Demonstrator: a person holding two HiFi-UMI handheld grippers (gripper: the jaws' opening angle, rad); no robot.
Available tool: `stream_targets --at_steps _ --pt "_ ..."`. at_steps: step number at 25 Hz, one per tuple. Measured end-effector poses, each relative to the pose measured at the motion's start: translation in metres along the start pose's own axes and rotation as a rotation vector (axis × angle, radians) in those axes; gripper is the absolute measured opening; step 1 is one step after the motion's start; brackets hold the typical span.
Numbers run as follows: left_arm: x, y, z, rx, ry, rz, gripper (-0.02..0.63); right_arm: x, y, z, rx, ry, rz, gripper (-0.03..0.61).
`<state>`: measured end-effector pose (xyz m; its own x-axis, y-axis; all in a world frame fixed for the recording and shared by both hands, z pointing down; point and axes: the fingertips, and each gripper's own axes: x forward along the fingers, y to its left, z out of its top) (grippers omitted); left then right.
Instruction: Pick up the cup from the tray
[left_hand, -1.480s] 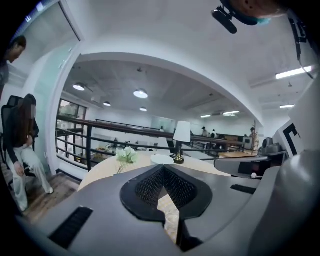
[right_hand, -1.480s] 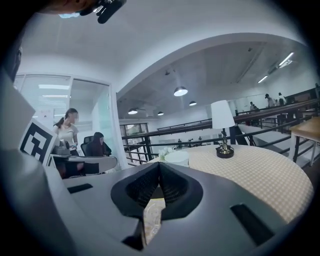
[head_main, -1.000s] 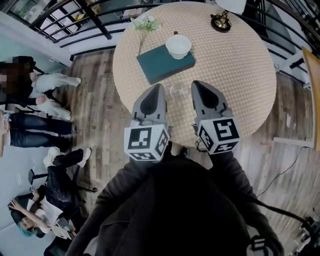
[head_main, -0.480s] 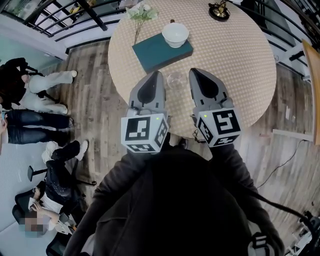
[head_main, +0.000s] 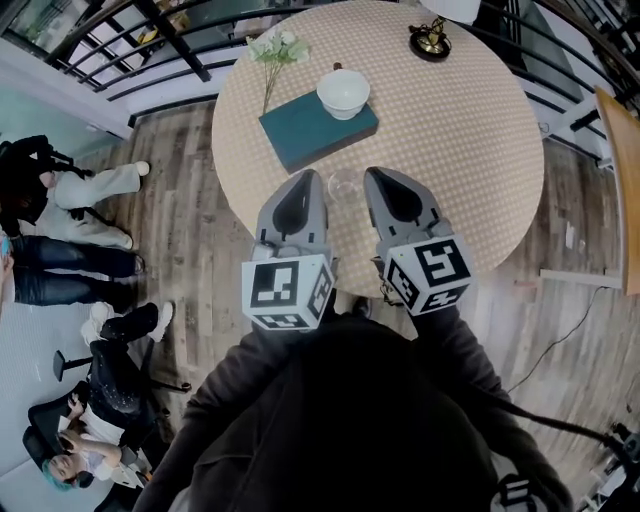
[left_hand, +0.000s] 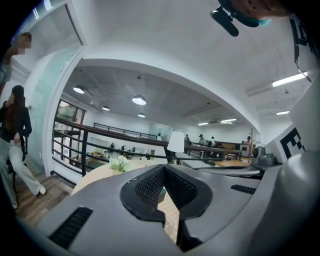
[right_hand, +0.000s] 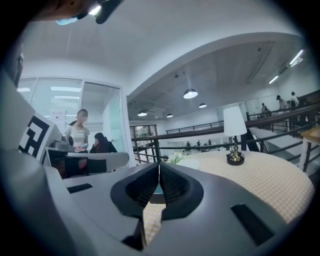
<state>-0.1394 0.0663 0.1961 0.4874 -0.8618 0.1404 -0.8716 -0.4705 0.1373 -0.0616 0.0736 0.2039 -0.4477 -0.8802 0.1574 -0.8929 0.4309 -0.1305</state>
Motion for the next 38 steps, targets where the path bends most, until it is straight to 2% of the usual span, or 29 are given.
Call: stream_targets --at_steps 2,8,14,18,26,31,38 --pt "0.001 -0.010 0.005 0.006 -0.006 -0.006 0.006 -0.002 -0.005 0.002 0.020 0.012 0.003 0.008" --pt "0.006 -0.013 0.012 0.018 -0.035 -0.012 0.006 -0.007 -0.017 0.019 -0.028 -0.041 -0.036 0.008" --pt "-0.001 -0.022 0.026 0.116 -0.114 0.004 0.006 -0.013 -0.012 0.023 -0.073 -0.062 -0.024 0.008" --pt "-0.001 -0.023 0.031 0.101 -0.143 0.013 0.006 -0.015 -0.011 0.022 -0.070 -0.063 -0.024 0.008" --pt "0.005 -0.026 0.026 0.077 -0.106 -0.037 0.005 -0.011 -0.011 0.026 -0.074 -0.066 -0.012 0.008" --pt "0.008 -0.023 0.031 0.090 -0.118 -0.016 0.005 -0.009 -0.015 0.025 -0.059 -0.059 -0.018 0.008" --pt "0.016 -0.021 0.028 0.049 -0.116 -0.016 0.005 -0.002 -0.019 0.020 -0.046 -0.056 -0.026 0.008"
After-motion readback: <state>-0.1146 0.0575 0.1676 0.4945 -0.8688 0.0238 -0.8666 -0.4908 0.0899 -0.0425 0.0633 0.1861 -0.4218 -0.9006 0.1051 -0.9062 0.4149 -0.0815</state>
